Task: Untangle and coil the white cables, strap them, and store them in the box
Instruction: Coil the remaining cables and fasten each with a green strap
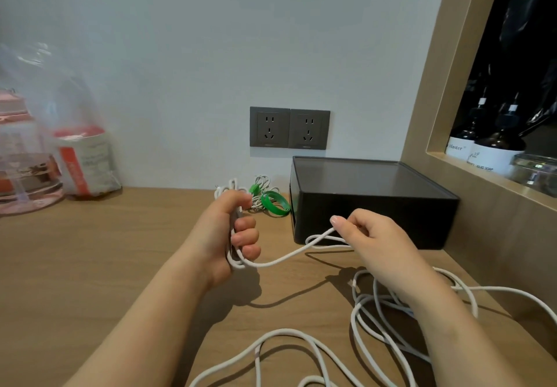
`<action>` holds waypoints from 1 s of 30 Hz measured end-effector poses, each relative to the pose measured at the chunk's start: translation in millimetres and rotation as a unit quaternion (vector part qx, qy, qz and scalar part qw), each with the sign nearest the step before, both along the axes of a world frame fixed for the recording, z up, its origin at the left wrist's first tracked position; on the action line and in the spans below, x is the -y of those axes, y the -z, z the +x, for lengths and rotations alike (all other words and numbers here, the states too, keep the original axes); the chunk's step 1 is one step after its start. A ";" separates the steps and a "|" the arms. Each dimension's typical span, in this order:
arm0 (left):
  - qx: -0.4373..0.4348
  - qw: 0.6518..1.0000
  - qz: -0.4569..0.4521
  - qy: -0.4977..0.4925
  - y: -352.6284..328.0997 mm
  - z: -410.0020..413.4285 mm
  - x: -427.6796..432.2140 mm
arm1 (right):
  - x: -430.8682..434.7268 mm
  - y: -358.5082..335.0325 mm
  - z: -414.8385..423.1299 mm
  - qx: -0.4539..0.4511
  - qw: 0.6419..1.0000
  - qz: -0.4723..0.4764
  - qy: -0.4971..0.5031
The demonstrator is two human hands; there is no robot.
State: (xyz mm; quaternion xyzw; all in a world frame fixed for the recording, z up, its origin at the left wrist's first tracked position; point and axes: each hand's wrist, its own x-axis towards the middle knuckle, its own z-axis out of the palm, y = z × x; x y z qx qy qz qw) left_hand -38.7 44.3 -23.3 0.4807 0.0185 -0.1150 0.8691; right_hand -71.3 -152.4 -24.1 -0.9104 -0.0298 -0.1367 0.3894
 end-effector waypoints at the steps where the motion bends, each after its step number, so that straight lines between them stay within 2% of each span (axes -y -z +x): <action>1: 0.004 1.000 0.014 0.011 0.0 -1.1 0.6 | 0.9 1.7 1.6 -0.002 1.000 0.012 -0.007; 4: 0.002 0.997 0.036 0.066 0.1 -5.4 2.4 | -1.0 3.3 4.5 0.041 0.998 0.044 -0.017; 6: -0.005 0.993 0.042 0.108 0.0 -7.8 4.2 | -7.7 4.1 3.6 0.160 0.986 0.050 0.003; 8: -0.002 0.988 0.051 0.148 -0.1 -10.7 6.4 | -15.9 6.7 2.2 0.285 0.958 0.028 0.018; 11: 0.013 0.980 0.079 0.182 1.1 -14.6 8.2 | -21.0 12.0 3.5 0.347 0.938 0.021 0.005; 15: 0.035 0.965 0.148 0.215 1.1 -15.4 9.3 | -20.8 13.7 2.8 0.350 0.936 0.047 -0.010; 19: 0.122 0.935 0.255 0.212 -0.2 -18.8 14.2 | -22.4 14.8 3.0 0.345 0.938 0.044 -0.014; 22: 0.157 0.910 0.324 0.205 0.9 -21.1 18.1 | -22.9 16.1 3.5 0.330 0.943 0.033 -0.015; 30: 0.188 0.892 0.368 0.185 3.7 -17.9 17.0 | -20.0 16.1 6.7 0.255 0.966 0.038 -0.018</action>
